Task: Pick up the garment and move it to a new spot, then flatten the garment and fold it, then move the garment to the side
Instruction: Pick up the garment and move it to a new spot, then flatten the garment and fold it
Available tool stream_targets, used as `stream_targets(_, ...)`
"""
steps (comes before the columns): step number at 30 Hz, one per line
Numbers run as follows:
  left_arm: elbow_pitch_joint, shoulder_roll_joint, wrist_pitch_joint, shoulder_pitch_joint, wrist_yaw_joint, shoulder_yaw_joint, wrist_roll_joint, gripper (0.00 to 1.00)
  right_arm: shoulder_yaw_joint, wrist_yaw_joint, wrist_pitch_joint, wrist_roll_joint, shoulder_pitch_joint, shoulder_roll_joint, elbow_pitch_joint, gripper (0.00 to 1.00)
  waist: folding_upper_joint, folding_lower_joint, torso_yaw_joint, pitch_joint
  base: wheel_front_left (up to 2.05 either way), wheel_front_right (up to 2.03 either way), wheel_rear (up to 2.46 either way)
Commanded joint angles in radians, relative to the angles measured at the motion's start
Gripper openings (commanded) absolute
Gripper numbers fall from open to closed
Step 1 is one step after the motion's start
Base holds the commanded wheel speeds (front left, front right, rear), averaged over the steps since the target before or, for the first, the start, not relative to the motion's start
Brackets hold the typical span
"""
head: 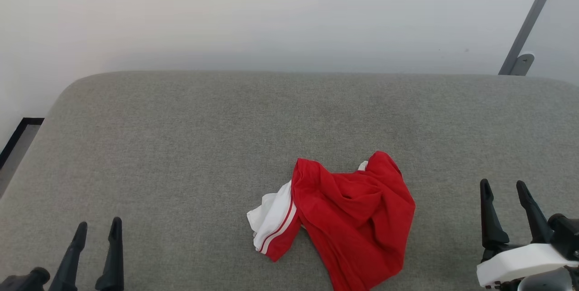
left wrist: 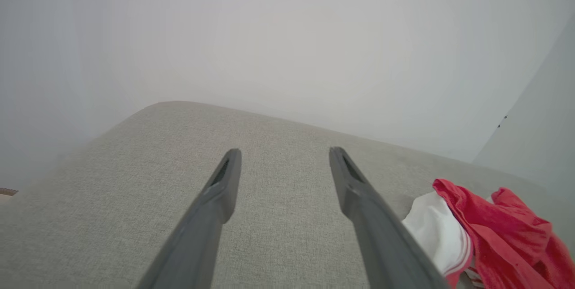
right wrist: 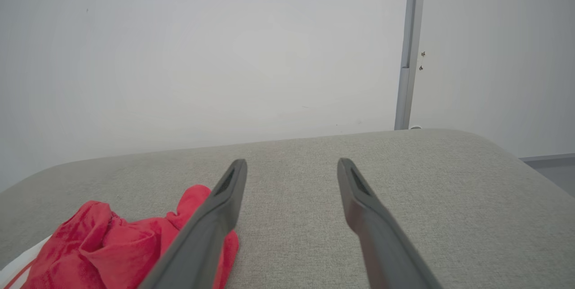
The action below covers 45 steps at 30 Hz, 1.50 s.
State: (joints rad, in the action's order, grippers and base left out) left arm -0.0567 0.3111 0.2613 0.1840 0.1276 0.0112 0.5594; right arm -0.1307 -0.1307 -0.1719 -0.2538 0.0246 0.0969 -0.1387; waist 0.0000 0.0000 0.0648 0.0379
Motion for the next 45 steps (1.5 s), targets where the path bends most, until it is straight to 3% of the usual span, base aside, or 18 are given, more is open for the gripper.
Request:
stream_targets(1, 0.004, -0.003, 0.005, 0.01, 0.003, -0.004, 0.004, 1.0, 0.001, 0.0, -0.002, 0.009, 0.004, -0.005, 0.001, 1.0, 0.0, 0.0, 0.001, 0.001, 0.0, 0.0, 0.0)
stream_targets(15, 0.005, 0.015, 0.005, 0.023, 0.003, -0.029, -0.009, 1.0, 0.008, 0.0, 0.004, 0.016, 0.011, -0.005, 0.011, 1.0, 0.0, 0.0, 0.001, 0.001, 0.0, 0.0, 0.0)
stream_targets(23, -0.019, 0.092, -0.011, -0.045, 0.003, -0.146, 0.017, 1.0, 0.017, 0.0, 0.008, 0.023, -0.004, -0.003, 0.016, 1.0, 0.0, 0.0, -0.01, -0.007, 0.0, 0.0, 0.0)
stream_targets(29, -0.007, 0.18, -0.121, -0.167, 0.003, -0.297, 0.095, 1.0, 0.029, 0.0, 0.007, 0.025, -0.023, 0.002, 0.016, 1.0, 0.0, 0.0, -0.036, -0.03, 0.0, 0.0, 0.0)
stream_targets(37, 0.031, 0.303, -0.353, -0.372, 0.003, -0.509, 0.177, 1.0, 0.048, 0.0, -0.008, 0.021, -0.069, -0.005, 0.016, 1.0, 0.0, 0.0, -0.117, -0.114, 0.0, 0.0, 0.0)
stream_targets(45, -0.052, 0.318, -0.539, -0.495, 0.003, -0.619, 0.228, 1.0, 0.059, 0.0, -0.034, 0.018, -0.109, -0.025, -0.003, 1.0, 0.0, 0.0, -0.186, -0.208, 0.0, 0.0, 0.0)
